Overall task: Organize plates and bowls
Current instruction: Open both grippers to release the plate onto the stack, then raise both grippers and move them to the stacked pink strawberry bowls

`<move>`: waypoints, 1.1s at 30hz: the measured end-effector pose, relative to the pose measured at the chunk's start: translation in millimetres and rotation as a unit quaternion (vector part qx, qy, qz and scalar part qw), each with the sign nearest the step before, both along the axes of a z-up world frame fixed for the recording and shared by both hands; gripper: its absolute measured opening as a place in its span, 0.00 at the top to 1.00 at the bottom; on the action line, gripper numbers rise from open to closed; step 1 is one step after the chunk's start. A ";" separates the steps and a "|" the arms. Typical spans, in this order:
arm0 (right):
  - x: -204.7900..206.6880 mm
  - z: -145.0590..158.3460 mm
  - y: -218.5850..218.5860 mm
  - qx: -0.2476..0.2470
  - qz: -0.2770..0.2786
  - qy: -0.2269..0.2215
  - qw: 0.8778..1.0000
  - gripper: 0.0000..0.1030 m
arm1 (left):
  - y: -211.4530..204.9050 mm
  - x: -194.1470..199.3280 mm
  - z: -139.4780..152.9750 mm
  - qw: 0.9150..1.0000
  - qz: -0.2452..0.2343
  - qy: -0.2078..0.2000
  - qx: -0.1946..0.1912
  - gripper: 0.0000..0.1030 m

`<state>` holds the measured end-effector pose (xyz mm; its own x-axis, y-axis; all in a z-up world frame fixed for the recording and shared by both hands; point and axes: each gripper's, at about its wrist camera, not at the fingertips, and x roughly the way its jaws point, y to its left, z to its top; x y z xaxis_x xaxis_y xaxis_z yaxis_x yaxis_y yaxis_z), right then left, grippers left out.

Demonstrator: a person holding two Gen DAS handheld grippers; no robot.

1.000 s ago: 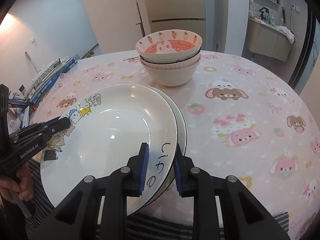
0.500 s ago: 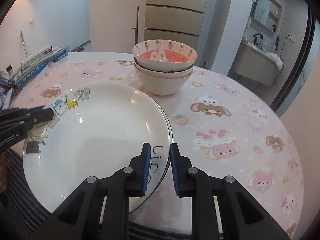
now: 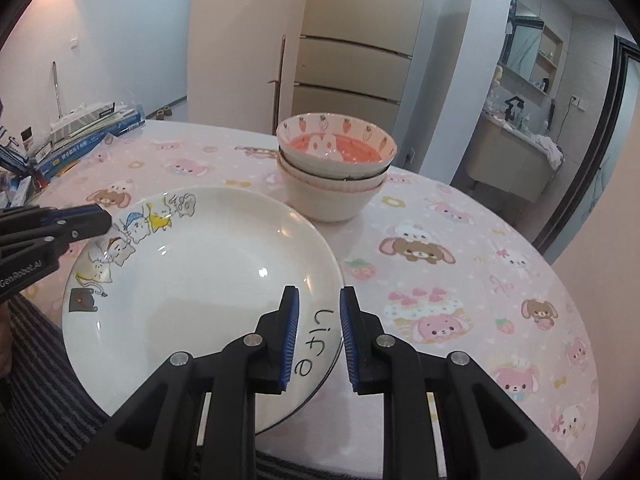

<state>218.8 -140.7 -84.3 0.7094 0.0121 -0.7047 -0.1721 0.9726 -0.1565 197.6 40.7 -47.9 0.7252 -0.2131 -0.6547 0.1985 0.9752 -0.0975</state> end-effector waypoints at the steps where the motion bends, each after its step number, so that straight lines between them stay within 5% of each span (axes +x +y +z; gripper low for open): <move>1: -0.1 1.4 -1.1 0.000 -0.004 -0.007 1.000 0.79 | -1.0 -2.8 3.3 1.000 0.000 -0.014 0.003 0.83; 3: -0.8 4.5 -3.3 0.011 -0.011 -0.016 1.000 0.79 | -2.6 -8.8 9.6 0.999 0.003 -0.044 0.008 0.52; 5: -1.3 9.9 -10.1 0.031 -0.023 -0.031 0.999 0.79 | -2.1 -14.6 16.7 0.997 0.008 -0.075 0.010 0.36; 8: -3.0 18.3 -18.5 0.045 -0.041 -0.057 0.997 0.79 | -2.6 -27.4 28.2 0.991 0.013 -0.132 0.012 0.27; 11: -8.7 30.1 -28.7 0.063 -0.056 -0.096 0.992 0.72 | -5.4 -37.8 36.8 0.984 0.012 -0.175 0.018 0.04; 12: -10.9 33.4 -30.3 0.063 -0.059 -0.109 0.990 0.68 | -6.1 -39.4 38.4 0.983 0.014 -0.184 0.022 0.01; 16: -20.8 46.5 -33.2 0.061 -0.066 -0.164 0.982 0.28 | -4.5 -48.8 47.0 0.973 0.029 -0.229 0.028 0.01; 19: -29.1 56.0 -32.9 0.062 -0.059 -0.198 0.976 0.15 | -2.1 -59.8 55.6 0.964 0.037 -0.264 0.016 0.01; 27: -46.1 76.9 -27.8 0.061 -0.047 -0.256 0.964 0.06 | -5.4 -83.4 88.9 0.943 0.047 -0.329 0.018 0.01; 28: -47.4 79.7 -28.8 0.066 -0.048 -0.258 0.963 0.00 | -7.5 -84.9 92.0 0.942 0.044 -0.331 0.020 0.01; 33: -60.0 104.9 -36.6 0.083 -0.056 -0.295 0.950 0.00 | -19.6 -94.8 109.5 0.945 0.034 -0.325 0.022 0.01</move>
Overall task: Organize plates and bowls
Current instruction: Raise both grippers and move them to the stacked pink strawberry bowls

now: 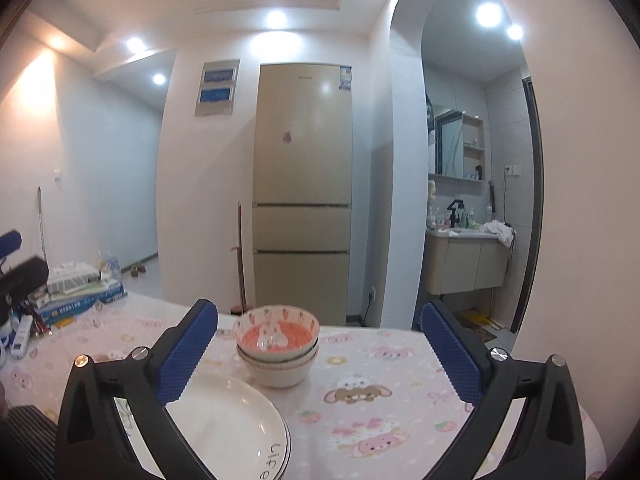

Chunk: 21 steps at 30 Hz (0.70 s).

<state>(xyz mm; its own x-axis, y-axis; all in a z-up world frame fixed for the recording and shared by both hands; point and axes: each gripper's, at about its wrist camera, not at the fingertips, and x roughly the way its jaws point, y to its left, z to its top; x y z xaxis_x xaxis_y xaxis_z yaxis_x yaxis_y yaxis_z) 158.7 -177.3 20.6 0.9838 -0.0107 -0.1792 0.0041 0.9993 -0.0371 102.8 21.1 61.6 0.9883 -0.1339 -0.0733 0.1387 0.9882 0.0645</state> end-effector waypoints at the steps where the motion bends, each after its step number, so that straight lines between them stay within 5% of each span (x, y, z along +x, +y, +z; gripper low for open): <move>1: -2.9 6.9 -1.8 0.003 -0.001 -0.006 1.000 0.00 | -3.6 -4.3 2.5 1.000 0.003 -0.006 0.003 0.01; 5: -14.4 28.8 -11.6 0.020 -0.002 -0.025 0.999 0.00 | -22.4 -18.5 14.8 0.999 0.007 -0.036 0.028 0.01; 14: -40.3 68.3 -30.8 0.037 -0.012 -0.066 0.997 0.00 | -38.0 -21.0 40.8 0.999 -0.011 -0.052 0.006 0.01; 21: -42.0 105.4 -37.9 0.063 -0.022 -0.088 0.994 0.00 | -41.6 1.1 61.9 1.000 -0.014 -0.016 -0.018 0.01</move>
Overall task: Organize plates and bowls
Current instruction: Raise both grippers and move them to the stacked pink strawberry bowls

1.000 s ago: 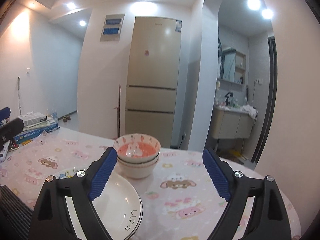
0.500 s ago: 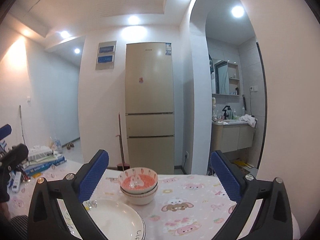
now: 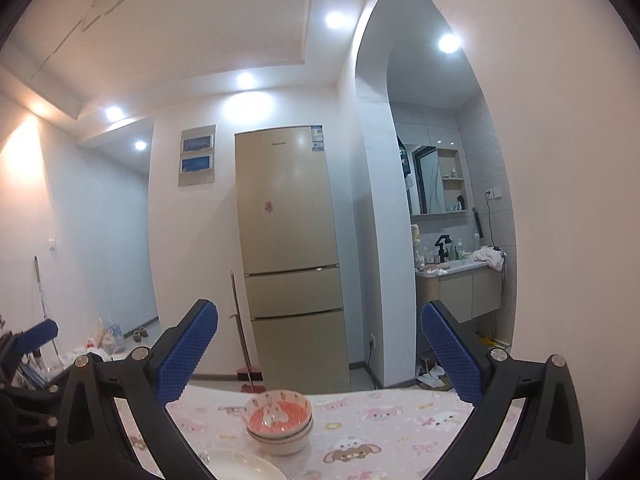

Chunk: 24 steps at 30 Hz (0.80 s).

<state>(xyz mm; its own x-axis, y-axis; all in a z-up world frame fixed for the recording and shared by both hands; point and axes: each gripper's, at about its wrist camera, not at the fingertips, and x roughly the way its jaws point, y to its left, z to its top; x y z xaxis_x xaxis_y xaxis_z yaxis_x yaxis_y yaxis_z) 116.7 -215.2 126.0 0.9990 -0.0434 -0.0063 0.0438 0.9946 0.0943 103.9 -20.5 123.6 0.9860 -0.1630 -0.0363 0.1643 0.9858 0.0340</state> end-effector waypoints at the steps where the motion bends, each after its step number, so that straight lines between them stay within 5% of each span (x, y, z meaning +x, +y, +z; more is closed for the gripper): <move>1: 0.8 5.1 -0.1 0.000 -0.001 -0.002 1.000 0.00 | -1.4 1.8 4.7 1.000 0.012 -0.007 0.004 0.01; 9: 8.7 41.7 -2.6 0.003 -0.018 -0.021 1.000 0.00 | 0.9 2.1 46.8 0.999 0.013 -0.048 -0.011 0.01; 14: 10.4 52.0 -12.3 0.041 -0.002 -0.040 0.998 0.00 | 6.2 2.0 65.3 0.996 0.018 -0.080 -0.037 0.01; 24: 23.6 66.4 -19.6 0.037 -0.032 -0.050 0.998 0.00 | 3.6 11.8 90.7 0.990 0.000 -0.128 -0.062 0.00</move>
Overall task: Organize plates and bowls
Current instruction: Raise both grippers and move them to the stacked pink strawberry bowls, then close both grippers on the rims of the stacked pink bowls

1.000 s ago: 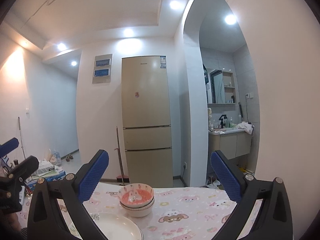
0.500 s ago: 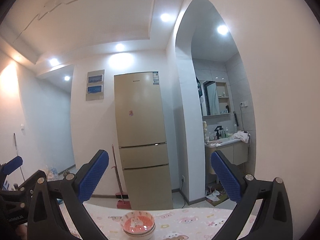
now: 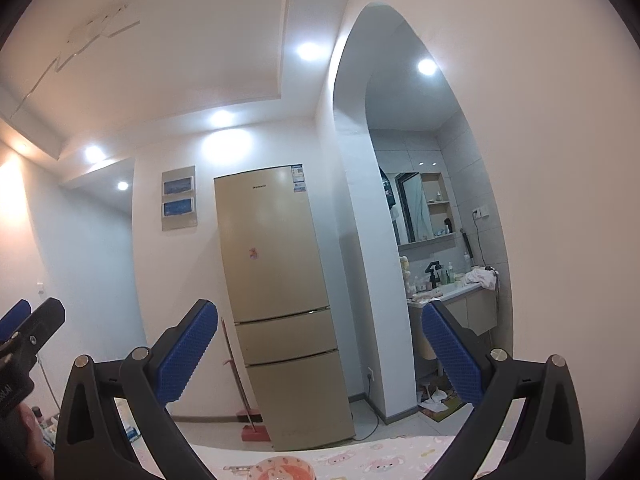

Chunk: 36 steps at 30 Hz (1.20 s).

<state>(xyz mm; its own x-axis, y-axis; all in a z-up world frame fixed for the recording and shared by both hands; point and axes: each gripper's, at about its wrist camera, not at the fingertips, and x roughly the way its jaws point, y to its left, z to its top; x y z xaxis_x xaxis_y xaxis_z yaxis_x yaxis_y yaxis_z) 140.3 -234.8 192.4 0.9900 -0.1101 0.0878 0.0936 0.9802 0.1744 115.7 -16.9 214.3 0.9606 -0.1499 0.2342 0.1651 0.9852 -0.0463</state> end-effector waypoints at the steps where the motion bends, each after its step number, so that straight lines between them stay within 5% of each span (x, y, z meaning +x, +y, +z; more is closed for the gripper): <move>1: 1.1 -1.1 -1.4 0.003 -0.002 -0.001 1.000 0.00 | 0.0 5.4 -1.3 1.000 0.001 0.000 -0.003 0.00; 8: 29.2 -29.0 -4.6 -0.001 -0.015 0.027 1.000 0.00 | -4.6 49.5 -34.7 0.999 -0.003 0.035 0.035 0.00; 14: 66.1 -51.3 -5.7 0.010 -0.024 0.064 0.998 0.00 | -1.7 97.6 -60.7 0.991 -0.050 0.124 0.009 0.00; 21: 117.2 -91.1 -23.7 0.082 0.009 0.145 0.986 0.00 | -8.0 138.1 -88.8 0.980 -0.047 0.193 0.012 0.01; 27: 165.6 -134.4 -20.9 0.068 0.038 0.225 0.971 0.00 | -12.5 188.4 -130.5 0.955 -0.051 0.292 0.023 0.00; 36: 235.1 -217.9 -22.4 0.143 0.139 0.372 0.907 0.00 | -5.4 243.0 -195.7 0.901 -0.080 0.425 -0.035 0.02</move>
<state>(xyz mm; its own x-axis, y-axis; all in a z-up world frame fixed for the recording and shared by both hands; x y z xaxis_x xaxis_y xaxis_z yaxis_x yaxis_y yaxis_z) 375.3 -257.2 -25.5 0.7568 0.2404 -0.6078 0.0452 0.9084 0.4157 358.7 -22.4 18.6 0.7651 -0.3154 -0.5614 0.1804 0.9419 -0.2832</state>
